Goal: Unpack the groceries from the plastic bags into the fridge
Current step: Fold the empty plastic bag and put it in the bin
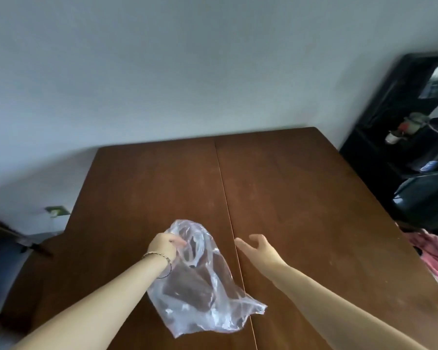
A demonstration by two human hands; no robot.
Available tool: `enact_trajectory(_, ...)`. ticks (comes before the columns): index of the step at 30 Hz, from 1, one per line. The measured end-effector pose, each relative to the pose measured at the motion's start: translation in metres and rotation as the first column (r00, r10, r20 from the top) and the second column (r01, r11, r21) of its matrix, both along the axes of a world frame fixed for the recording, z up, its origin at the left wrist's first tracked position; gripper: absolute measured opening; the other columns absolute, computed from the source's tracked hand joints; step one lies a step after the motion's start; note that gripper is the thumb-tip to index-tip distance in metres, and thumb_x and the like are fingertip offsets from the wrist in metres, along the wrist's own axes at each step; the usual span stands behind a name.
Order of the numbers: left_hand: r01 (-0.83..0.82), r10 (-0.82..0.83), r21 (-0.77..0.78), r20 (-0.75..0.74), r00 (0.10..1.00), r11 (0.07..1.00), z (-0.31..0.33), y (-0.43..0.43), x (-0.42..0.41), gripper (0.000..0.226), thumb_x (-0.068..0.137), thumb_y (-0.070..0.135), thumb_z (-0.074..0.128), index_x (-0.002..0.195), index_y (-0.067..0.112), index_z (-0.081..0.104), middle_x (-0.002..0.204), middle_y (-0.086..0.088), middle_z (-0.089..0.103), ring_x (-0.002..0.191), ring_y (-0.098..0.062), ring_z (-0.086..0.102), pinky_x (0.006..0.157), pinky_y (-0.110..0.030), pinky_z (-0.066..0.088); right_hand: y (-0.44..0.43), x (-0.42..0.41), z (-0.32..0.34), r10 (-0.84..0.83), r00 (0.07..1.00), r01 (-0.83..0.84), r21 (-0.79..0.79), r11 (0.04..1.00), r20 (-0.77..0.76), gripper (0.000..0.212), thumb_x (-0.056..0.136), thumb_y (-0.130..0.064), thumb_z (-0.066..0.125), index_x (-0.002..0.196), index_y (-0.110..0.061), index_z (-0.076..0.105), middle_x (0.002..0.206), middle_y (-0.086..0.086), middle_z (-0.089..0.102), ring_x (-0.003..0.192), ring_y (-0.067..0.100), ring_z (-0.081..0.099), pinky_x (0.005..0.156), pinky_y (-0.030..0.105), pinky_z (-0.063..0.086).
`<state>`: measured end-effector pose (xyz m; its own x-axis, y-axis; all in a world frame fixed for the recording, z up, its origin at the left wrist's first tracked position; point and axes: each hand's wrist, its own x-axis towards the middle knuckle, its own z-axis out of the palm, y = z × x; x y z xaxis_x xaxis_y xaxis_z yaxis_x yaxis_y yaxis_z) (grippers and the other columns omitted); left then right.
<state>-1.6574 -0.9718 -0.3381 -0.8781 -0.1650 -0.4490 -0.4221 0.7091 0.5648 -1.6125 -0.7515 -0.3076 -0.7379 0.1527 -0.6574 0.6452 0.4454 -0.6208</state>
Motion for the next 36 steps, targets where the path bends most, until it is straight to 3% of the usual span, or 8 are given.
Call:
enact_trajectory(8,-0.068,0.232,0.654,-0.168,0.958,0.753,0.086,0.090,0.002,0.027,0.099,0.005,0.043,0.089,0.008,0.067,0.087,-0.006,0.069,0.066,-0.006,0.069,0.066,-0.027,0.059,0.044,0.014,0.004,-0.494,0.694,0.685,-0.268,0.678,0.524,0.125,0.039,-0.074,0.076,0.141,-0.015,0.035,0.143,0.015,0.037,0.129,0.039,0.039,0.110,0.052,0.029)
enact_trajectory(13,0.416,-0.238,0.450,-0.401,0.885,0.790,0.090,0.125,0.016,0.033,0.099,0.004,0.039,0.102,0.021,0.068,0.118,0.016,0.059,0.081,0.009,0.058,0.069,-0.009,0.046,0.096,0.028,0.026,-0.411,0.758,0.651,-0.545,0.529,0.507,0.121,0.058,-0.093,0.037,0.146,-0.011,0.024,0.123,0.020,0.054,0.107,0.033,0.052,0.091,0.040,0.037)
enact_trajectory(21,0.960,-0.942,-0.268,-0.335,-0.019,0.076,0.069,0.180,0.057,0.039,0.093,0.005,0.047,0.124,0.023,0.061,0.141,0.007,0.045,0.126,-0.017,0.045,0.094,-0.007,0.031,0.139,0.042,0.057,-0.580,0.784,0.571,-0.627,0.530,0.224,0.027,0.096,-0.023,0.052,0.105,0.002,0.058,0.094,0.017,0.063,0.081,0.031,0.064,0.078,0.047,0.054)
enact_trajectory(24,0.847,-0.649,-0.417,-0.751,-0.117,0.329,0.084,0.188,0.057,0.032,0.091,0.021,0.051,0.122,0.026,0.057,0.137,-0.003,0.037,0.127,-0.023,0.038,0.107,-0.029,0.032,0.157,0.058,0.056,-0.649,0.734,0.584,-0.675,0.451,0.201,0.018,0.097,-0.002,0.042,0.101,0.000,0.060,0.088,0.016,0.064,0.070,0.027,0.065,0.066,0.040,0.059)
enact_trajectory(26,0.775,-0.561,-0.290,-0.822,0.100,0.562,0.087,0.192,0.050,0.075,0.076,0.046,0.060,0.141,0.044,0.023,0.147,0.000,0.013,0.138,-0.026,0.018,0.106,-0.047,0.034,0.167,0.067,0.060,-0.579,0.798,0.506,-0.706,0.496,0.165,0.021,0.097,-0.001,0.043,0.103,-0.002,0.063,0.093,0.015,0.066,0.077,0.027,0.063,0.070,0.038,0.056)
enact_trajectory(29,0.922,-0.767,0.012,-0.551,0.328,0.386,0.101,0.199,0.042,0.119,0.061,0.049,0.080,0.126,0.070,-0.017,0.142,0.027,-0.032,0.136,0.013,-0.011,0.107,-0.014,0.026,0.171,0.088,0.065,-0.259,0.966,0.221,-0.535,0.815,0.004,0.022,0.099,-0.007,0.043,0.103,-0.010,0.064,0.100,0.013,0.066,0.089,0.030,0.059,0.093,0.045,0.049)
enact_trajectory(33,0.982,-0.942,0.080,-0.280,0.187,0.171,0.099,0.224,0.056,0.082,0.078,0.013,0.074,0.143,0.035,0.031,0.146,-0.005,0.037,0.127,-0.010,0.043,0.088,-0.003,0.032,0.161,0.105,0.067,0.185,0.981,-0.178,0.101,0.979,-0.064,0.020,0.090,-0.006,0.054,0.109,-0.007,0.059,0.111,0.016,0.061,0.099,0.035,0.060,0.091,0.048,0.051)
enact_trajectory(36,0.846,-0.845,0.450,-0.297,0.444,0.286,0.081,0.248,0.071,0.034,0.088,0.010,0.057,0.116,0.029,0.062,0.104,0.004,0.064,0.097,-0.017,0.061,0.086,-0.017,0.046,0.173,0.120,0.070,-0.042,0.979,0.102,0.298,0.949,-0.201,0.029,0.090,0.000,0.055,0.118,-0.006,0.055,0.112,0.009,0.058,0.108,0.030,0.057,0.092,0.037,0.051)
